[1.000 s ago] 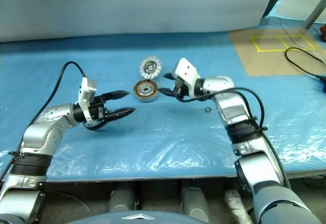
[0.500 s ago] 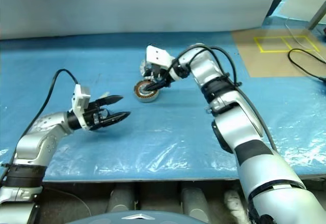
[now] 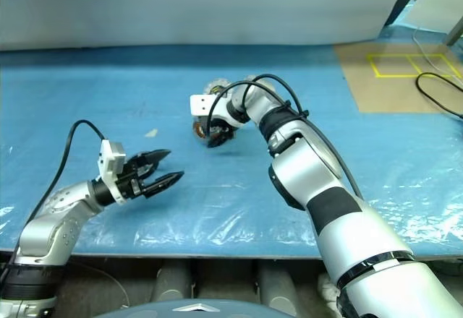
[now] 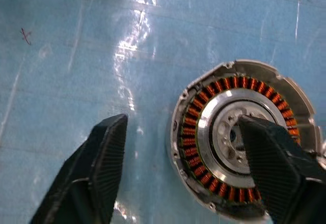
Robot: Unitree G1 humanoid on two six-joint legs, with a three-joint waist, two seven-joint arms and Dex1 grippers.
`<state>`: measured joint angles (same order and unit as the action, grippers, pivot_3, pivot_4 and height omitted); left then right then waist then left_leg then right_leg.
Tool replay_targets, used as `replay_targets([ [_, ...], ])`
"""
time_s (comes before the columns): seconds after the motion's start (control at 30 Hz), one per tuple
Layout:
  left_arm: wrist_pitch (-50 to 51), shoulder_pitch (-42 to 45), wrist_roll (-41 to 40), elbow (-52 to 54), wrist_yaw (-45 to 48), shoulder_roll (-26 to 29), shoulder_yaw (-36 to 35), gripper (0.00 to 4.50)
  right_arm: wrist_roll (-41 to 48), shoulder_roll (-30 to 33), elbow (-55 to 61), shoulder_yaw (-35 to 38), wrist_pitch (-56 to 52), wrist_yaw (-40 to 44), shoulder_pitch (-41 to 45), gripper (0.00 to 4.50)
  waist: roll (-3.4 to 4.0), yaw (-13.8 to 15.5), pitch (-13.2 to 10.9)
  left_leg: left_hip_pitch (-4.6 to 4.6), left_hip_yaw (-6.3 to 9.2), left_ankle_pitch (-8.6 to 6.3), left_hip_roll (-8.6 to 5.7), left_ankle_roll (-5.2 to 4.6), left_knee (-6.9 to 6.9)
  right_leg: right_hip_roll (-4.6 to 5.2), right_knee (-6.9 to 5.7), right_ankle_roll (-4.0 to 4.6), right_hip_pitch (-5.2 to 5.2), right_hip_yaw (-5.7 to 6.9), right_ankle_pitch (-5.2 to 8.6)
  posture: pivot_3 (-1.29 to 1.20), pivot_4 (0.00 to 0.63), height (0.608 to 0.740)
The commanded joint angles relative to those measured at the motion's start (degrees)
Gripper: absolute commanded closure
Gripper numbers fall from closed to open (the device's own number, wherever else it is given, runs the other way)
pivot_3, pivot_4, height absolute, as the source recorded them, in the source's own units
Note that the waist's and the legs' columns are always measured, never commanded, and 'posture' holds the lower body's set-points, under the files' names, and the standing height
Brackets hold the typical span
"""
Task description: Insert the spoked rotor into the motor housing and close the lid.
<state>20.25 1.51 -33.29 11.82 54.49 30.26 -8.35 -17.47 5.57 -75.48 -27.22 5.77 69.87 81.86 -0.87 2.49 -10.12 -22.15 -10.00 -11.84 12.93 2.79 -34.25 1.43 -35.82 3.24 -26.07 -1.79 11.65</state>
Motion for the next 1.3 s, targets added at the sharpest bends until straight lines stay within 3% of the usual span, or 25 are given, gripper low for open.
replay_targets([
  [0.03,-0.70,-1.15,-1.69,2.71,-0.02,0.06,-1.51,0.05,-1.97,-0.12,0.18,0.36,1.67,-1.37,2.18,0.03,0.00,-0.16,0.00,0.01,0.00,-0.01,0.00,-0.02,0.00,0.00,0.00,0.00,0.00,0.00,0.00,0.00,0.150,0.740],
  [0.5,-0.82,-1.93,-1.38,3.82,-1.22,-1.34,-0.15,0.05,-6.15,-2.15,-1.16,0.70,0.00,-6.50,0.50,0.03,0.02,-0.05,-0.01,0.04,0.00,-0.02,0.00,-0.03,0.00,0.01,-0.06,0.02,0.02,0.01,0.01,0.00,0.150,0.740],
  [0.83,-0.77,-1.78,-1.30,3.90,-1.59,-1.91,0.30,0.05,-7.80,-2.84,-1.22,0.39,0.54,-4.42,-1.21,0.03,0.03,-0.10,-0.01,0.06,0.00,-0.01,0.00,-0.03,-0.01,0.01,-0.09,0.02,0.02,0.01,0.01,0.00,0.150,0.740],
  [1.3,-1.32,-4.45,-0.51,6.28,-3.71,-3.87,2.31,0.05,-11.41,-3.29,-1.94,-1.49,-0.24,-7.82,-3.16,0.03,0.05,-0.01,-0.01,0.20,0.00,-0.02,0.01,-0.04,-0.01,0.02,-0.25,0.02,0.09,0.02,0.02,0.00,0.150,0.740],
])
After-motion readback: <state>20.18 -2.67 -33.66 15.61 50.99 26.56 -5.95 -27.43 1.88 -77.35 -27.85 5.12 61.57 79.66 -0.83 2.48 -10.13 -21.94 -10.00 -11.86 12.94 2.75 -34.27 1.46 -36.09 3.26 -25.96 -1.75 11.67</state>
